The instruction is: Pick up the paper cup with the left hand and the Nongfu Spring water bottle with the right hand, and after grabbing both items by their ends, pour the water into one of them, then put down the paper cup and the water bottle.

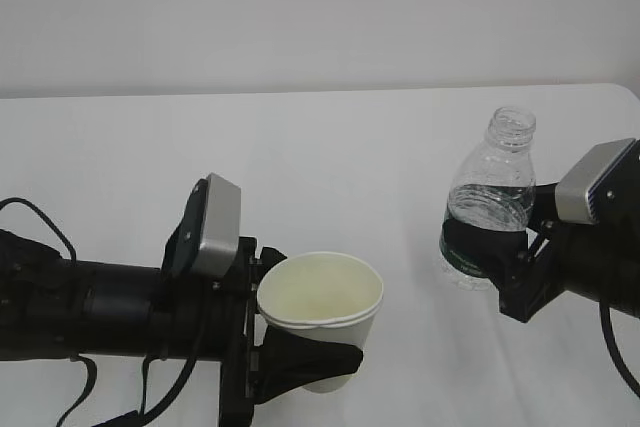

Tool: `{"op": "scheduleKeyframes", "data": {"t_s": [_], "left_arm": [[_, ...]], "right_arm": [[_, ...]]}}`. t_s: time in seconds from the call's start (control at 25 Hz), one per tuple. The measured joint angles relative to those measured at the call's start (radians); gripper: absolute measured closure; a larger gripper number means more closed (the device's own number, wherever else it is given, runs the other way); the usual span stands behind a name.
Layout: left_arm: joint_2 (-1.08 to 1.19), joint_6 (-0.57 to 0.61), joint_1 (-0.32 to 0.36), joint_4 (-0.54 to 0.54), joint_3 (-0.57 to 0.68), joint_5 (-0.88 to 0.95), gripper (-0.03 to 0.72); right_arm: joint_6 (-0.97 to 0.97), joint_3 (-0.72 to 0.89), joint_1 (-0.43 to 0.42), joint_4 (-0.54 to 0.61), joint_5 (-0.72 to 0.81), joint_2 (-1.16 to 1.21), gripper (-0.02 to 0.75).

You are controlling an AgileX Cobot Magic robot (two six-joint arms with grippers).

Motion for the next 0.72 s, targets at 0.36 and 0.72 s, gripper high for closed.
{"op": "scheduleKeyframes", "data": {"t_s": [0.36, 0.72], "left_arm": [[0.0, 0.0, -0.001, 0.027, 0.0, 0.0, 0.249], [0.0, 0.017, -0.001, 0.027, 0.0, 0.0, 0.25]], "right_arm": [[0.004, -0.002, 0.0, -0.04, 0.0, 0.0, 0.264], [0.006, -0.039, 0.0, -0.086, 0.002, -0.001, 0.264]]}}
